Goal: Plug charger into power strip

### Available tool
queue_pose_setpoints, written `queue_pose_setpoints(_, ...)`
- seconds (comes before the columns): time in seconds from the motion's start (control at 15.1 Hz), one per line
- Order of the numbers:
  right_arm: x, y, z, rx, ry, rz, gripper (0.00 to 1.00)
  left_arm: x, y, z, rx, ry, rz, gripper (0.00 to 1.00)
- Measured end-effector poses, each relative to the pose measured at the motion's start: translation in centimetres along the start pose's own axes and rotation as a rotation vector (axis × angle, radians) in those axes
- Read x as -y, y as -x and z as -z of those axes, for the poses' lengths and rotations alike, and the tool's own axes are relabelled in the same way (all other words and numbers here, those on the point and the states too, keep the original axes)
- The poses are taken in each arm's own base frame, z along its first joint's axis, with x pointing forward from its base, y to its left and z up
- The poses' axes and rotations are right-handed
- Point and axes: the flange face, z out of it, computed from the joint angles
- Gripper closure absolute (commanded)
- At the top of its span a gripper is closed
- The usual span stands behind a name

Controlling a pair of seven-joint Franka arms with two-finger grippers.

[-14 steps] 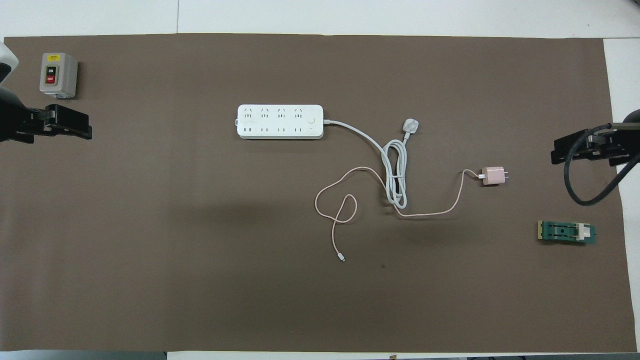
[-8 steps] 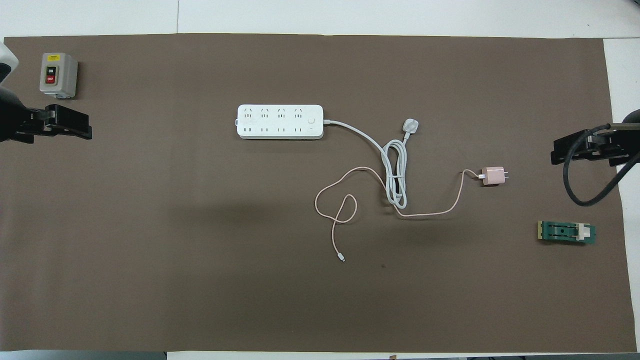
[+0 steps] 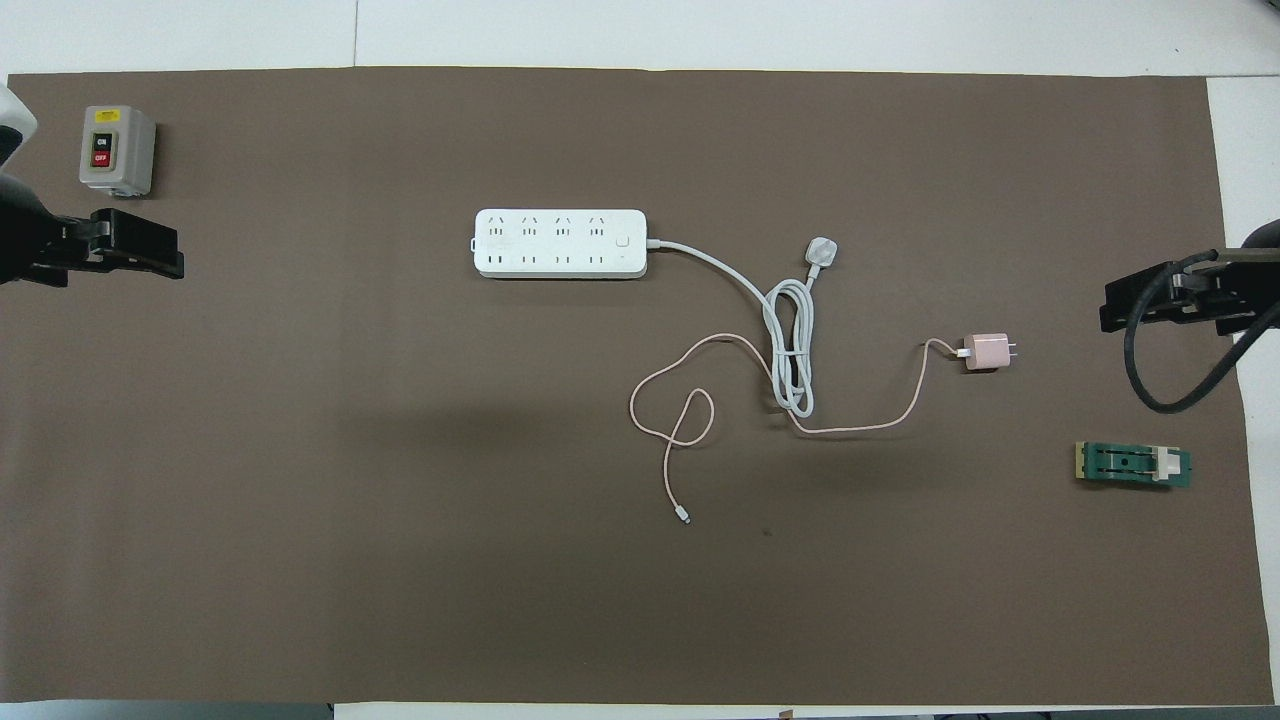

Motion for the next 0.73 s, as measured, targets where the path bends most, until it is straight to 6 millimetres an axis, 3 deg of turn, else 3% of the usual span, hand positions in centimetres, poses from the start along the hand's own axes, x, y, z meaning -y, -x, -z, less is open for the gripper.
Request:
queue_pose_setpoints(0.4,0.9,0.0,0.0,0.0,-0.009,-0.008,0.0,0.0,0.0,0.0,-0.001,0.0,0.0,0.0)
queue_pose_setpoints(0.73,1.4,0.0,-0.1,0.021,-0.067,-0.439,0.0,-0.2,0.1,1.4,-0.031,0.006,-0.003,0.0)
